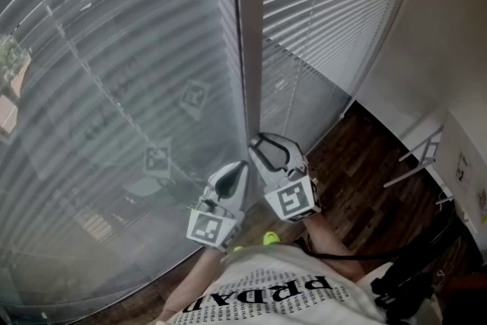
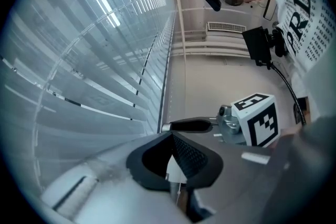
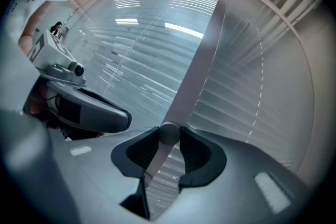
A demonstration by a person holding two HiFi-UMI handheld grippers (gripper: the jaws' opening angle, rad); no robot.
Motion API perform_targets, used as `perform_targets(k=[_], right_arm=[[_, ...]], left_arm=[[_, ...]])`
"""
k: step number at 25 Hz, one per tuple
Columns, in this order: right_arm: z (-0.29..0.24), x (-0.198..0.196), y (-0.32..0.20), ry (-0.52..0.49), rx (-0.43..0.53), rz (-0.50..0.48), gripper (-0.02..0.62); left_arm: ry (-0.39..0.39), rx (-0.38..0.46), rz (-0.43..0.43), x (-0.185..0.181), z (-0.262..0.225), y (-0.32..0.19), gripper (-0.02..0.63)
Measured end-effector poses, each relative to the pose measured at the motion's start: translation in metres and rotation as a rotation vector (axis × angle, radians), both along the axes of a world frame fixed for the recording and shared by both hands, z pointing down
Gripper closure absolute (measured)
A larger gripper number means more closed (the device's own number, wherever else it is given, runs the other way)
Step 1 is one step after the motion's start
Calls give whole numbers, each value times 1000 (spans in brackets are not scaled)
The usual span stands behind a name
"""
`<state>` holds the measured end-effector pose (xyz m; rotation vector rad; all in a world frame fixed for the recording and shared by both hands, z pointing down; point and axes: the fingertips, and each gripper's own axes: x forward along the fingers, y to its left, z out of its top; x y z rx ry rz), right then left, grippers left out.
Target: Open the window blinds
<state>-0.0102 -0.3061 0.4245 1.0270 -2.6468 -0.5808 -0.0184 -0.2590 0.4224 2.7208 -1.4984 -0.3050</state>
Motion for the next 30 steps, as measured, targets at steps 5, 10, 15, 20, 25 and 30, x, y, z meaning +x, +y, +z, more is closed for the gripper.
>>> perform_targets(k=[5, 10, 15, 20, 25, 30], right_arm=[[-2, 1, -1, -21, -37, 12, 471], [-2, 1, -1, -52, -61, 7, 471], [-2, 1, -2, -135, -124, 3, 471], [-1, 3, -2, -182, -183, 2, 471], [0, 5, -4, -279, -263, 6, 472], [-1, 7, -6, -409, -358, 0, 471]], left_arm=[[3, -2, 4, -1, 0, 1, 612], [4, 0, 7, -1, 0, 1, 612], [4, -9, 19, 1, 1, 2, 612], [-1, -11, 25, 1, 2, 3, 612], [2, -10, 25, -1, 2, 3, 612], [4, -8, 24, -2, 1, 3, 612]])
